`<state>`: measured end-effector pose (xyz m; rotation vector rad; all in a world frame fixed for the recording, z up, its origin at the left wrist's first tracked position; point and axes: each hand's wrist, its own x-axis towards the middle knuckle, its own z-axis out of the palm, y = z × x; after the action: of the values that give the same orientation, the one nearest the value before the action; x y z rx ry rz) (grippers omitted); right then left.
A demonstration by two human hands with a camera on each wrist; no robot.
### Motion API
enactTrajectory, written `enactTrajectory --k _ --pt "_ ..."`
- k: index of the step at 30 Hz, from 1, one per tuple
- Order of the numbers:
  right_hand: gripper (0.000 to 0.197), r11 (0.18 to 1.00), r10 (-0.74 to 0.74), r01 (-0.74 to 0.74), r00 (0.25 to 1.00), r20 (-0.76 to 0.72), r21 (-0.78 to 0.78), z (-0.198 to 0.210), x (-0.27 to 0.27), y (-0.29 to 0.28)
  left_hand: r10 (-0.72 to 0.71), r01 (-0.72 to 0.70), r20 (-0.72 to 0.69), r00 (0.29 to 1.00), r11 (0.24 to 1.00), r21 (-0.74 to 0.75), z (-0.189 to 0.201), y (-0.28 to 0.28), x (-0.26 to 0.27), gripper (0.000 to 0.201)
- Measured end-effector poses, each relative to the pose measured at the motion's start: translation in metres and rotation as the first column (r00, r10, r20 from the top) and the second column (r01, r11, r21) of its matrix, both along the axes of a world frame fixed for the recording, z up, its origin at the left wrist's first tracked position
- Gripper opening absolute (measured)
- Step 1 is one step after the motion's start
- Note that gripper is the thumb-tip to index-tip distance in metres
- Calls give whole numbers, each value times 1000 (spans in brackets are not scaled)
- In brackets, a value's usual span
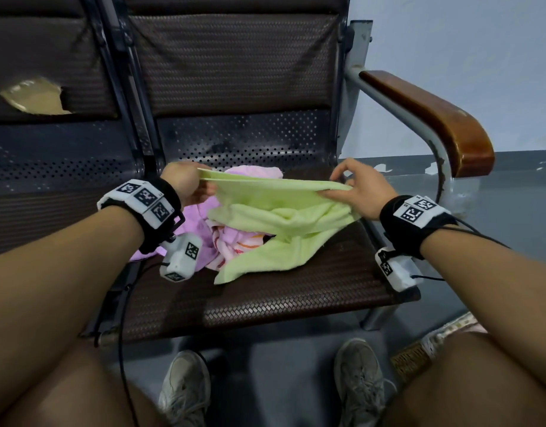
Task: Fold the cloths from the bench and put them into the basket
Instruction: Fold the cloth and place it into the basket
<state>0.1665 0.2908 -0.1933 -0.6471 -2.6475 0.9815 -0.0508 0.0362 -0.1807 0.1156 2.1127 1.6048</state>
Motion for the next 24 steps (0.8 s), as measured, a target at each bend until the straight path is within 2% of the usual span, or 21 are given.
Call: enactTrajectory --k 2,4,5,7,9,11,14,16,20,23,24 --pt "59 997 69 -70 993 99 9 5 1 -1 60 -60 3 998 986 159 4 2 -3 42" --pt "65 992 113 -119 982 151 31 5 2 0 88 -93 32 996 950 298 7 3 -5 40" --pt "60 992 112 -119 983 148 44 5 2 1 89 -97 40 995 935 341 8 3 -7 37" --pt "38 989 92 -103 990 108 102 7 3 5 66 -75 37 997 921 382 6 3 -8 29" --pt "14 985 79 -89 995 67 151 9 4 10 13 6 -60 998 949 317 0 1 -11 31" --pt "18 991 53 -60 997 61 123 10 3 14 -61 93 -227 972 986 136 -8 0 -15 37" --pt "24 997 15 -19 999 51 81 10 -3 11 -53 50 -399 915 999 -18 -16 -2 -22 21" --pt "24 995 0 -2 1000 19 100 12 -9 8 -18 20 -433 901 1000 0 -17 -4 -26 10" --pt "18 983 22 -10 998 -62 186 23 -17 10 3 28 -499 867 998 55 -11 -3 -28 22" --pt "28 964 71 -60 997 -31 260 26 -16 14 9 38 -516 857 996 80 1 -6 -30 28" --pt "31 957 70 -57 997 -36 285 28 -16 14 7 45 -553 833 996 80 6 -8 -31 30"
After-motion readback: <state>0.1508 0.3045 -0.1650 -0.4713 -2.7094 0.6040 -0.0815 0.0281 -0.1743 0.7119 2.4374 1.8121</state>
